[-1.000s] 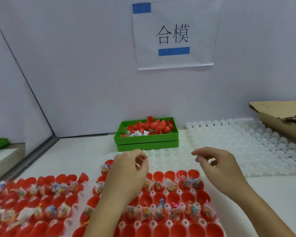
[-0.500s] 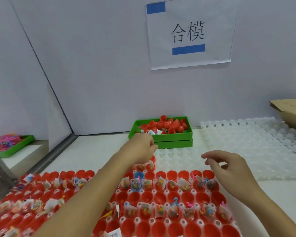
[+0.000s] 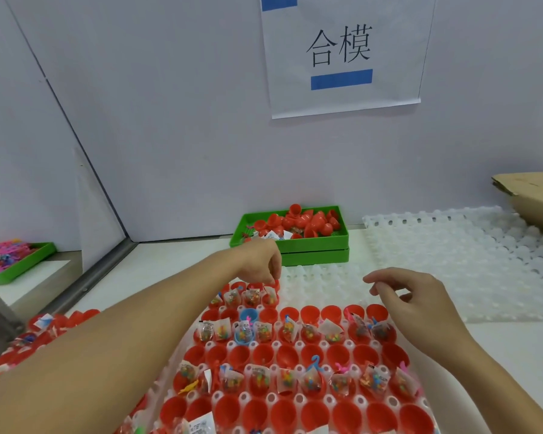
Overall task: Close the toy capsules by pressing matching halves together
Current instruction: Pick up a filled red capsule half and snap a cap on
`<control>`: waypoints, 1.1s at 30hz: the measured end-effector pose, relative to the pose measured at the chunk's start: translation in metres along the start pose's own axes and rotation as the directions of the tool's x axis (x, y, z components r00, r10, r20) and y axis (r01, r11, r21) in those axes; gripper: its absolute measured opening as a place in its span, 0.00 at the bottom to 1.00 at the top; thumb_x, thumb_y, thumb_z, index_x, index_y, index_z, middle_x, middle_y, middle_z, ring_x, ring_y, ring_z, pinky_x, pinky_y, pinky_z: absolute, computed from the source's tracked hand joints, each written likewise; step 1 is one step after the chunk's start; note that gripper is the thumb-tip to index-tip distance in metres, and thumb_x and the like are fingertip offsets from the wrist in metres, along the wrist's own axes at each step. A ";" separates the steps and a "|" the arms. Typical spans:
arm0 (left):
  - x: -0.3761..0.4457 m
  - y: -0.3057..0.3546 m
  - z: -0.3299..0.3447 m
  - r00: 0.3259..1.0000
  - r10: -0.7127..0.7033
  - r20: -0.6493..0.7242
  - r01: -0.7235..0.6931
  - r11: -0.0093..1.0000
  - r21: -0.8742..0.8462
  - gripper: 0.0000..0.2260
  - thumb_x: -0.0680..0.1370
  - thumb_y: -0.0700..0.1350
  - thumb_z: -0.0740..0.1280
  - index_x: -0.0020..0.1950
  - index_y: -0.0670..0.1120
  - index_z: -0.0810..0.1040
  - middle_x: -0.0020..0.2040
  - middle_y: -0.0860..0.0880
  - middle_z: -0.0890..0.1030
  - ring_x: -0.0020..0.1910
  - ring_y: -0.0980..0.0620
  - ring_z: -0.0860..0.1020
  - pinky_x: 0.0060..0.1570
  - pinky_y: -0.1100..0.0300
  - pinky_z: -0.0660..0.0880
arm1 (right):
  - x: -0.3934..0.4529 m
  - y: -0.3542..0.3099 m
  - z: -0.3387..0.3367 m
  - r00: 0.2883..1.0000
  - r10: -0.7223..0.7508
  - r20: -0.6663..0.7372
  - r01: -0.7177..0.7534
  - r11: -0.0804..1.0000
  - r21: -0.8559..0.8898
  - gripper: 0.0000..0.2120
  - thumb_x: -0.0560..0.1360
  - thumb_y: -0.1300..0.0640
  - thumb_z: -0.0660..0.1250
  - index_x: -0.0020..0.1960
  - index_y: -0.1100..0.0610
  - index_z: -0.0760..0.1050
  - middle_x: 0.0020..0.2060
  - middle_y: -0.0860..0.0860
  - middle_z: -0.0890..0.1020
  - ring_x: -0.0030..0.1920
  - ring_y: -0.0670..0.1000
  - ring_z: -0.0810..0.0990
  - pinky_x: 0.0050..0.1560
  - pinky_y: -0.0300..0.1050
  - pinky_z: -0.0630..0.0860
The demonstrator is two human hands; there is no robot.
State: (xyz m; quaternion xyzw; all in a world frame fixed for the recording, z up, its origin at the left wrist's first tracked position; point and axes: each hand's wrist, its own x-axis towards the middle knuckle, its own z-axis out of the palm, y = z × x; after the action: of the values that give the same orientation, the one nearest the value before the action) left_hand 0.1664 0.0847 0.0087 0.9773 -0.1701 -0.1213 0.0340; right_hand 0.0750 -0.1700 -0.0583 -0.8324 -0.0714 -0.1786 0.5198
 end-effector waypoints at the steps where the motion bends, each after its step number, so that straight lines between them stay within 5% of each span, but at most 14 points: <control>1: 0.000 0.000 0.003 1.000 0.006 -0.031 -0.007 1.000 -0.016 0.05 0.76 0.38 0.72 0.50 0.43 0.85 0.50 0.48 0.85 0.44 0.55 0.80 0.45 0.65 0.77 | 0.000 0.000 0.000 1.000 0.003 0.002 -0.003 1.000 -0.006 0.14 0.78 0.64 0.65 0.45 0.47 0.84 0.37 0.43 0.84 0.44 0.37 0.80 0.36 0.29 0.73; 10: -0.009 0.004 -0.008 0.990 0.016 -0.141 -0.007 0.998 0.062 0.06 0.80 0.35 0.65 0.49 0.41 0.81 0.41 0.50 0.79 0.39 0.54 0.78 0.42 0.62 0.75 | -0.001 -0.001 0.000 1.000 0.003 -0.008 -0.003 1.000 0.005 0.14 0.78 0.64 0.64 0.46 0.47 0.84 0.37 0.43 0.84 0.44 0.37 0.80 0.39 0.27 0.73; 16: -0.020 0.031 -0.030 0.971 0.041 -0.237 -0.074 0.989 -0.130 0.08 0.78 0.35 0.67 0.43 0.45 0.79 0.37 0.54 0.76 0.27 0.59 0.81 0.32 0.67 0.77 | -0.001 -0.010 0.000 1.000 0.003 -0.014 -0.003 0.999 0.051 0.13 0.78 0.63 0.65 0.46 0.48 0.84 0.36 0.44 0.84 0.43 0.38 0.81 0.39 0.28 0.75; 20: -0.028 0.066 -0.026 0.948 0.160 -0.277 -0.213 0.961 -0.174 0.08 0.79 0.35 0.67 0.43 0.46 0.81 0.41 0.49 0.84 0.30 0.60 0.82 0.32 0.68 0.78 | -0.002 -0.020 -0.002 1.000 0.022 0.022 -0.025 0.993 0.119 0.08 0.77 0.59 0.68 0.49 0.48 0.83 0.39 0.42 0.85 0.44 0.40 0.83 0.41 0.31 0.77; 26: -0.028 0.113 -0.014 0.869 0.341 -0.358 -0.411 0.900 -0.142 0.09 0.79 0.36 0.67 0.46 0.47 0.85 0.48 0.49 0.82 0.41 0.54 0.80 0.42 0.54 0.81 | -0.001 -0.025 -0.012 0.971 0.061 0.233 -0.130 0.947 0.295 0.09 0.78 0.57 0.68 0.57 0.48 0.80 0.44 0.45 0.87 0.47 0.43 0.85 0.42 0.31 0.78; 30: -0.026 0.118 -0.013 0.839 0.342 -0.423 -0.450 0.874 -0.185 0.09 0.77 0.36 0.70 0.46 0.48 0.87 0.42 0.55 0.78 0.39 0.57 0.77 0.37 0.62 0.77 | 0.000 -0.019 -0.017 0.952 0.060 0.301 -0.184 0.897 0.403 0.10 0.78 0.59 0.67 0.57 0.54 0.82 0.47 0.51 0.87 0.50 0.50 0.86 0.46 0.35 0.80; 33: -0.028 0.116 -0.011 0.852 0.266 -0.451 -0.438 0.834 -0.337 0.07 0.74 0.37 0.73 0.45 0.49 0.87 0.36 0.55 0.78 0.38 0.54 0.77 0.38 0.58 0.77 | 0.001 -0.018 -0.017 0.951 0.052 0.303 -0.206 0.840 0.502 0.13 0.72 0.54 0.69 0.55 0.54 0.83 0.48 0.54 0.87 0.51 0.53 0.86 0.52 0.41 0.81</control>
State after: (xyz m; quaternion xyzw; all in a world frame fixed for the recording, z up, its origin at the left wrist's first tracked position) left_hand 0.1062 -0.0144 0.0384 0.9003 -0.3096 0.0476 0.3021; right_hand 0.0665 -0.1772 -0.0362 -0.6770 -0.1330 0.0022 0.7238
